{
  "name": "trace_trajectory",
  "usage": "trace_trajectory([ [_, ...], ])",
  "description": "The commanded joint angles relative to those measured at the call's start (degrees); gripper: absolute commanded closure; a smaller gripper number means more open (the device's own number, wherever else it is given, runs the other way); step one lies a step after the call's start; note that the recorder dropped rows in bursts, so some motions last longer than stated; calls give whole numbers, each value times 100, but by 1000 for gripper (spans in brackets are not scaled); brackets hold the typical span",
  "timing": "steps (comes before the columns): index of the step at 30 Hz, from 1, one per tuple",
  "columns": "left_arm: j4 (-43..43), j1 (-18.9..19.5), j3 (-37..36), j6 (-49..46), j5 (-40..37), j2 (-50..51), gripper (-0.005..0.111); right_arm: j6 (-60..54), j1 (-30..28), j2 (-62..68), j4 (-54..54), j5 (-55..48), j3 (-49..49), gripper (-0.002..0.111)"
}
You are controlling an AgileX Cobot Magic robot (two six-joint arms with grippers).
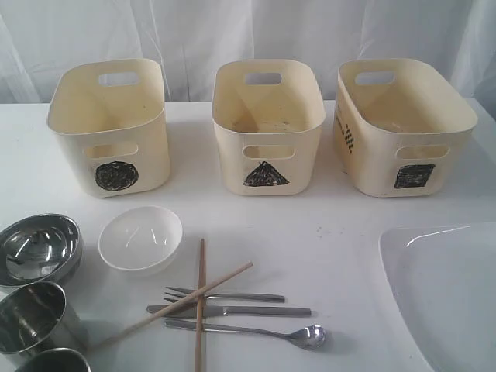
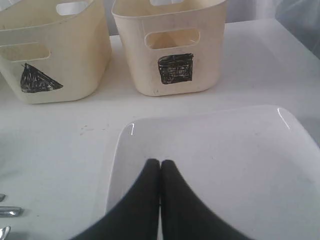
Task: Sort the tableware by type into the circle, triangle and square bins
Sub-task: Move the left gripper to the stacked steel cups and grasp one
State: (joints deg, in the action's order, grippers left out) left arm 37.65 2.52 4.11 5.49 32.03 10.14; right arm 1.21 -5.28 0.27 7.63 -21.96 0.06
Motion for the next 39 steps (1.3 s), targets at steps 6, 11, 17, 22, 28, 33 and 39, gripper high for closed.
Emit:
trace_trajectory([
  [6,-4009,-45,3954,-275,-3137,3677,107,14,11,-27,-14,75,-6,108],
  [11,-3650,-45,5656,-808,-6824,5332,107,14,11,-27,-14,75,-6,108],
  [17,276,-114,5677,-4163,-9422,6017,107,14,11,-27,-14,75,-6,108],
  [22,763,-1125,4822,-4761,-9734,6017,107,14,11,-27,-14,75,-6,108],
  [28,-4161,-2846,4317,1143,-9188,5475,107,14,11,-27,-14,75,-6,108],
  [33,-3728,-3026,4263,1570,-9108,5416,107,14,11,-27,-14,75,-6,108],
  [39,-3236,-3026,4250,1340,-9198,5452,107,14,11,-27,-14,75,-6,108],
])
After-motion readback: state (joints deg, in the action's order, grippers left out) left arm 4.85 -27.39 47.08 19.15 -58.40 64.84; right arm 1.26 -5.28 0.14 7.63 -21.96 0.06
